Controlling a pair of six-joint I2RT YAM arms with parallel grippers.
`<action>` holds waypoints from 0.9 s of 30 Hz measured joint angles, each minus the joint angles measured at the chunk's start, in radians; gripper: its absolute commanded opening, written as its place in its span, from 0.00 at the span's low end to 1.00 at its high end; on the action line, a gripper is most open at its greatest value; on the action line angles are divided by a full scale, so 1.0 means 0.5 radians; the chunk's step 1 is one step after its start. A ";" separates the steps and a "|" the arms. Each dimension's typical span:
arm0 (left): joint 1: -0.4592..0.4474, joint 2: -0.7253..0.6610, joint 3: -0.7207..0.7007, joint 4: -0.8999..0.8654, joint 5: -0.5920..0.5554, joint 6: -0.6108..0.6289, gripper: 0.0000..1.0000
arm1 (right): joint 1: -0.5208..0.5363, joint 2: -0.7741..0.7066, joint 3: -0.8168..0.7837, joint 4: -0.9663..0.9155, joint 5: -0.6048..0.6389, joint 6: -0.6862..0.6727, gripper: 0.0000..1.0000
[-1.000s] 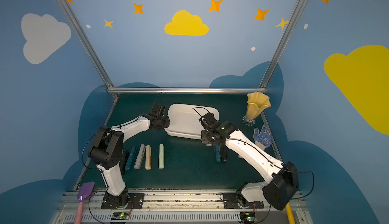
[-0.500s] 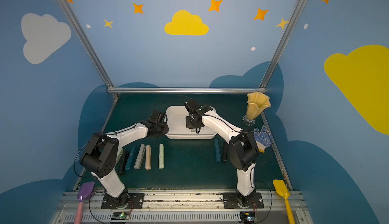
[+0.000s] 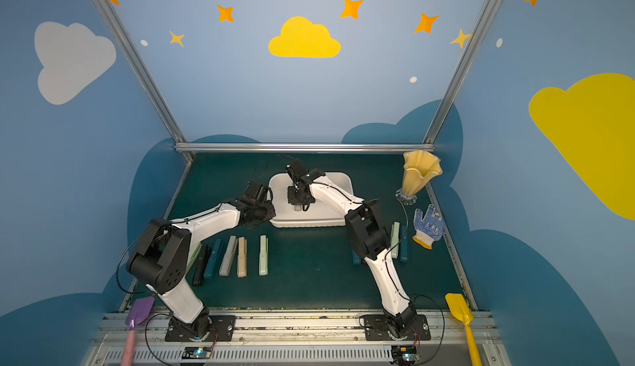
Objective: Put the pruning pliers into the storage box
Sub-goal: Grasp the arm.
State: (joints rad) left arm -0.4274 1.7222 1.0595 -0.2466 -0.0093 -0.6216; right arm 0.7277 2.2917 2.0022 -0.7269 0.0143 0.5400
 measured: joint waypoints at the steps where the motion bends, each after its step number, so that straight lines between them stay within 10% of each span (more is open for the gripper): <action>1: -0.001 0.000 0.000 0.001 0.005 -0.002 0.15 | 0.005 0.027 0.029 0.004 -0.005 0.012 0.26; 27: -0.002 0.000 -0.009 0.030 0.052 -0.024 0.15 | 0.034 0.378 0.320 0.271 -0.176 0.238 0.34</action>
State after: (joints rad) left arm -0.4286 1.7222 1.0550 -0.2317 0.0166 -0.6334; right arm 0.7444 2.4805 2.1620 -0.5915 -0.0738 0.6590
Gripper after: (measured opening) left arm 0.154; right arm 0.320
